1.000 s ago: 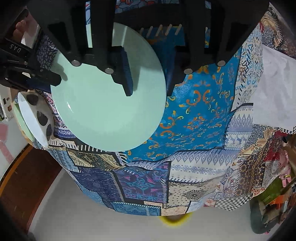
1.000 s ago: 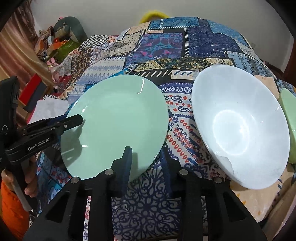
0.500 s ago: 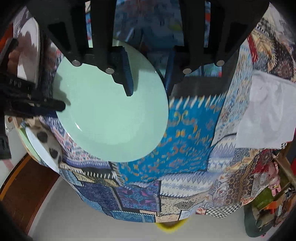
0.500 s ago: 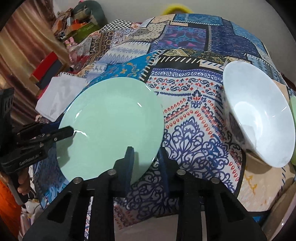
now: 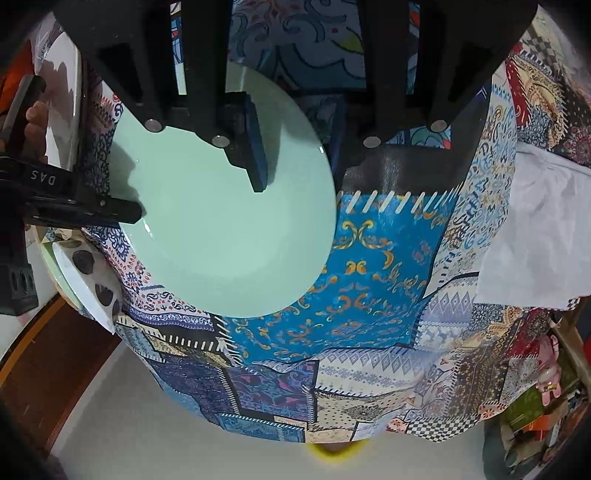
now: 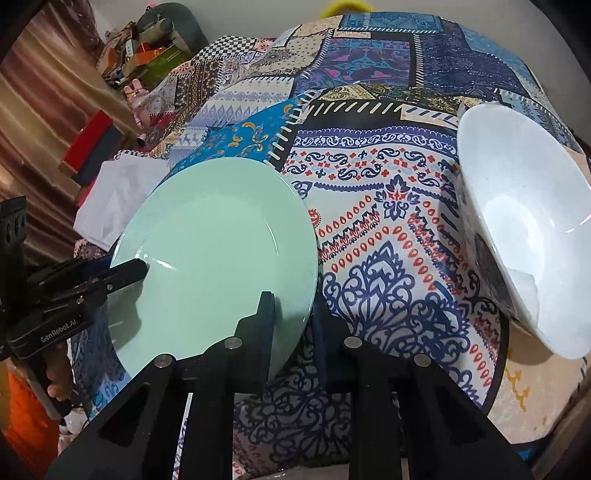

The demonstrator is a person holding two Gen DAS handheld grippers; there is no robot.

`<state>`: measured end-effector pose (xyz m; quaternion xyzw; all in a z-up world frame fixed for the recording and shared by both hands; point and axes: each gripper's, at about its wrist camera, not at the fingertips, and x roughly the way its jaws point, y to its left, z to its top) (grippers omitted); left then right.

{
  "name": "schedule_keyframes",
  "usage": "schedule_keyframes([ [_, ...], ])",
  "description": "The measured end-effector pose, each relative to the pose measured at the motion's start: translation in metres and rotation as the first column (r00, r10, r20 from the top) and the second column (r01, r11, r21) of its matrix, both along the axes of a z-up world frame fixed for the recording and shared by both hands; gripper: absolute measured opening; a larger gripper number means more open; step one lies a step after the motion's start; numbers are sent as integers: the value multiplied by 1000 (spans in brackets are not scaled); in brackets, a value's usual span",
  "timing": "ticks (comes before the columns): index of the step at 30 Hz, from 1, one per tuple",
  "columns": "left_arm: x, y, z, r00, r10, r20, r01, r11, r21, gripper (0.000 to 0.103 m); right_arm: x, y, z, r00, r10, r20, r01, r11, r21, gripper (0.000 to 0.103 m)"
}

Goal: Organize plates and bowls
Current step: 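Lift the mint green plate with both grippers and carry it toward the plate stack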

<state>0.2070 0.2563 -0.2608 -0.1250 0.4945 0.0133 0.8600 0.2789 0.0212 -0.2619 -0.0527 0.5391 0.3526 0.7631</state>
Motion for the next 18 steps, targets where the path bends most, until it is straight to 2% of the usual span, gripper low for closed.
schedule_keyframes([
  [3, 0, 0, 1, 1000, -8, 0, 8, 1000, 4, 32, 0, 0, 2, 1000, -9, -1, 9, 1000, -1, 19],
  [7, -2, -4, 4, 1000, -5, 1, 5, 1000, 22, 32, -7, 1, 5, 999, -11, 45, 12, 1000, -11, 18],
  [12, -11, -11, 13, 1000, -16, 27, 14, 998, 55, 32, -15, -8, 13, 998, -26, 64, 25, 1000, 15, 18],
  [18, -19, -19, 29, 999, -17, 51, 15, 999, 48, 32, -24, -21, 28, 995, -45, 92, 42, 998, 35, 18],
])
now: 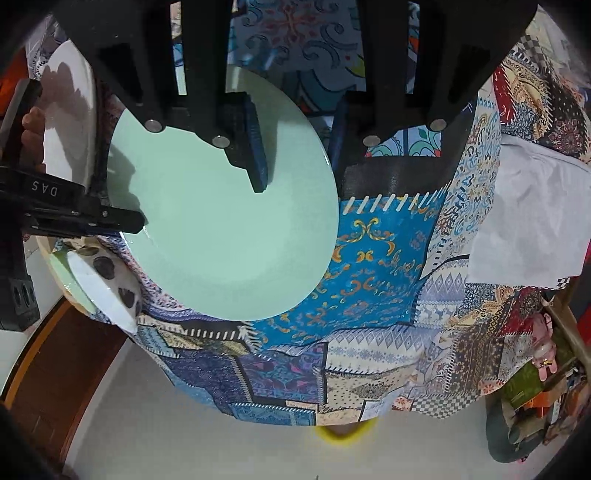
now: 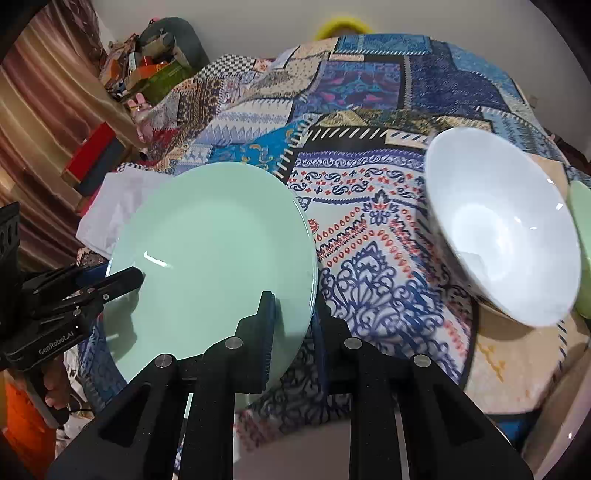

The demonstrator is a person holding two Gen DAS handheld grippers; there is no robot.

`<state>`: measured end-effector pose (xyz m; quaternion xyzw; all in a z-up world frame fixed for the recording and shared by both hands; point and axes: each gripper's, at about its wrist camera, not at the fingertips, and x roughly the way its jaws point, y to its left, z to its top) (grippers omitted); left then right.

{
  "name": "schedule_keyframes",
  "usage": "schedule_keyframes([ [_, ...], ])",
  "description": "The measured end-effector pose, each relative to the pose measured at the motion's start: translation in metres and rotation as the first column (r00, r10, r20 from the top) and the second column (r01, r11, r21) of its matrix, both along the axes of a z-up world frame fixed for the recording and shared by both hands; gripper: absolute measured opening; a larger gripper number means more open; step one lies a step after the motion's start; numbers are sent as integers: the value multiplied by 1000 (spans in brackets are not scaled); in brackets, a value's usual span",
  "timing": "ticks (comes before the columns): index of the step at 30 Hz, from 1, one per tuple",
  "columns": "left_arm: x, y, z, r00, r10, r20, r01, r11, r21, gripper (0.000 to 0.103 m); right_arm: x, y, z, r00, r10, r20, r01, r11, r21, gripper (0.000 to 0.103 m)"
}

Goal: Organize plates and bowls
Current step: 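Lift the mint green plate with both grippers and carry it toward the plate stack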

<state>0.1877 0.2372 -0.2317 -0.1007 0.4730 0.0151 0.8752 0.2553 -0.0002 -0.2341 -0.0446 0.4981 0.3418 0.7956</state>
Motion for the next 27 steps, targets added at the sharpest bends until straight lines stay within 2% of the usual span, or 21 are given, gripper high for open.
schedule_keyframes([
  [15, -30, -39, 53, 996, -39, 84, 37, 999, 18, 32, -30, -44, 42, 996, -57, 64, 53, 996, 67, 18],
  [27, -61, -77, 84, 990, -68, 127, 67, 998, 6, 32, -57, -81, 62, 990, -96, 108, 86, 992, 93, 18],
])
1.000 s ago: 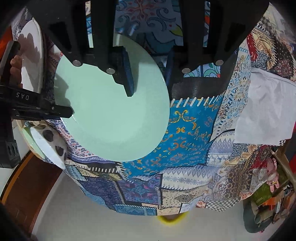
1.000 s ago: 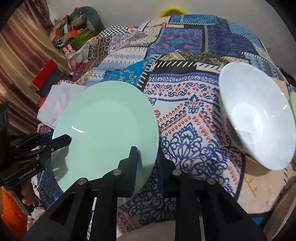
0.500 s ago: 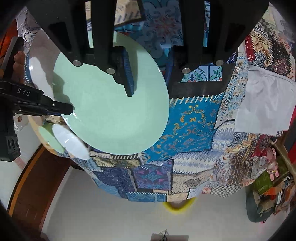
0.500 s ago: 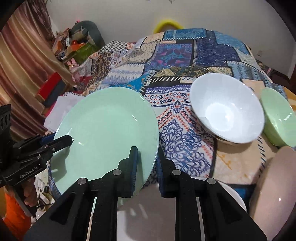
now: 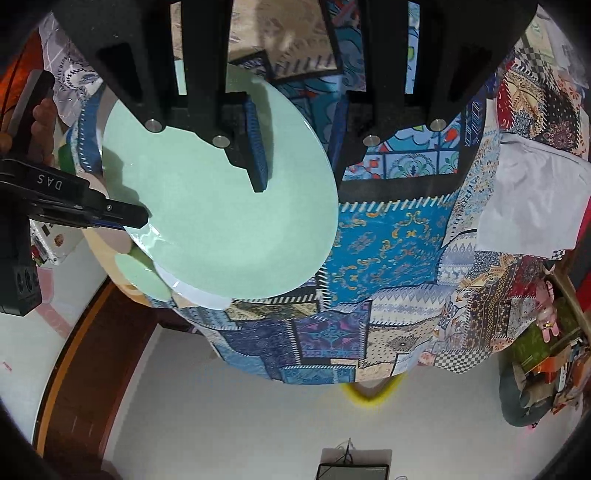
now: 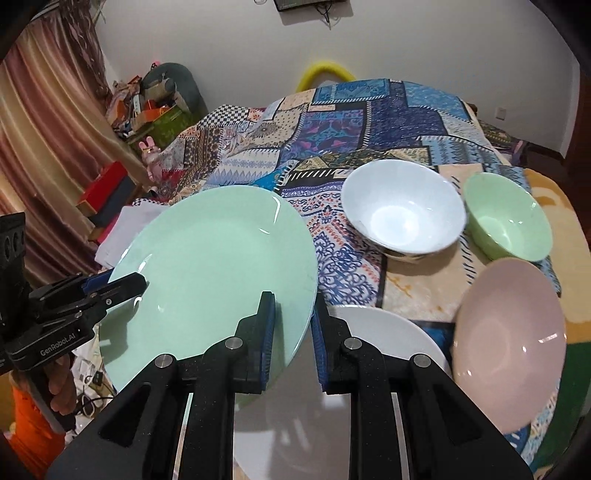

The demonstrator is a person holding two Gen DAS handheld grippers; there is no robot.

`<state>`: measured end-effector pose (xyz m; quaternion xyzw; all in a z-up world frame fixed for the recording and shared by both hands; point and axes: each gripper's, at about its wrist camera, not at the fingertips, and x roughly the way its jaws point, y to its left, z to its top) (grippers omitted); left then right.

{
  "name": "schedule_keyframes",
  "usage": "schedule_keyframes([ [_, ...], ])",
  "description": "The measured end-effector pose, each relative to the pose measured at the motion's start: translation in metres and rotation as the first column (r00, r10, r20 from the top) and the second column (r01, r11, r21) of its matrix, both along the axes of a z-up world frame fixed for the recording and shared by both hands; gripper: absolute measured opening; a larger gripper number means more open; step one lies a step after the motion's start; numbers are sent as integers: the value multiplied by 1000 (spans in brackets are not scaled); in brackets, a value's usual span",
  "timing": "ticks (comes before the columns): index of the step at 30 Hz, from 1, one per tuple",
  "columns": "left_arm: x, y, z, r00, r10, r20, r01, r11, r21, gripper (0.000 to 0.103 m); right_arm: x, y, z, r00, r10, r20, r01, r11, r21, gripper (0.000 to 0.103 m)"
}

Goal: Organize plates and bowls
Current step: 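Lift the mint green plate with both grippers and carry it toward the plate stack, then lower the mint green plate onto the white plate and open both grippers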

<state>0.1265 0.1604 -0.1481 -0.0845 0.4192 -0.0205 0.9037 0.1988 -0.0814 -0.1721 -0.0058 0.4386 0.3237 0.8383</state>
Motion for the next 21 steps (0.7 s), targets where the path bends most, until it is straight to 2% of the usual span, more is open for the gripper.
schedule_keyframes([
  [10, -17, -32, 13, 1000, -19, 13, 20, 1000, -7, 32, -16, -32, 4, 999, -33, 6, 33, 999, 31, 18],
  [21, -26, -68, 8, 998, -54, -7, 54, 998, -13, 32, -28, -63, -5, 998, -67, -15, 68, 997, 28, 18],
])
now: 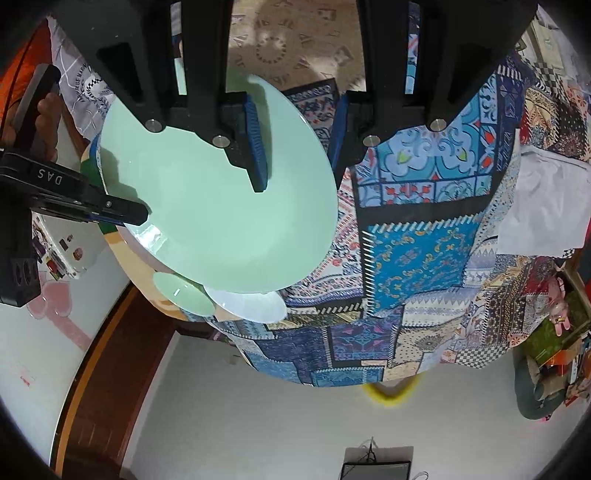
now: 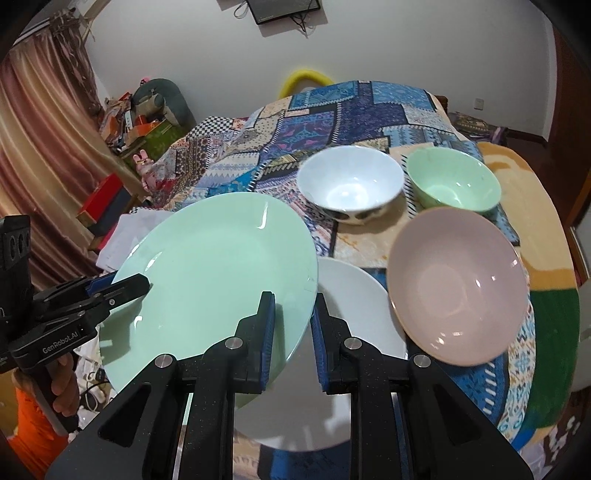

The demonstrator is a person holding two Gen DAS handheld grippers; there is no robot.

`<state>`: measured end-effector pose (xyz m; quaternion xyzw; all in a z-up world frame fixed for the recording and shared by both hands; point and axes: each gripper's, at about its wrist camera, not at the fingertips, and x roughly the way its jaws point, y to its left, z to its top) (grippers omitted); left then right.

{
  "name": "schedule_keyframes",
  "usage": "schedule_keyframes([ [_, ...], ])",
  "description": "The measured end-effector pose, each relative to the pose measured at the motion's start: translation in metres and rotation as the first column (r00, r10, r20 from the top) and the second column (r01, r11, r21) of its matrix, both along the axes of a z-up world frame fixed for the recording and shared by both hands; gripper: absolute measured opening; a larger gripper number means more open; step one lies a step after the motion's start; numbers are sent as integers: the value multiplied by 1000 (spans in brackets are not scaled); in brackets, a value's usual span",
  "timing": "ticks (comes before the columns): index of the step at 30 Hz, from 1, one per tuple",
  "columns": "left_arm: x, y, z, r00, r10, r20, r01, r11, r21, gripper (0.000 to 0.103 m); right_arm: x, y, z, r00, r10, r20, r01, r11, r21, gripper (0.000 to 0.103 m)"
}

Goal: Organize plates and bowls
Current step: 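Lower the mint green plate onto the white plate and open both grippers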

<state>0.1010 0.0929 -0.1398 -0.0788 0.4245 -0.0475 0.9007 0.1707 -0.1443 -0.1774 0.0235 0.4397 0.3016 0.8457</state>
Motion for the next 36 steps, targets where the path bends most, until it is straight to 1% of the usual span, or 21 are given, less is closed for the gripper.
schedule_keyframes([
  [5, -1, -10, -8, 1000, -18, -18, 17, 1000, -11, 32, -5, -12, -8, 1000, -17, -16, 17, 1000, -1, 18],
  [12, 0, -23, -23, 998, -38, -49, 38, 999, -6, 32, -12, -24, -24, 998, -39, -51, 39, 999, -11, 18],
  [24, 11, -35, -52, 992, -58, -112, 58, 998, 0, 32, -12, -33, -48, 991, -67, -112, 66, 998, -19, 18],
  [36, 29, -44, -67, 987, -66, -148, 72, 997, 35, 32, -5, -42, -62, 984, -97, -151, 94, 995, -26, 18],
])
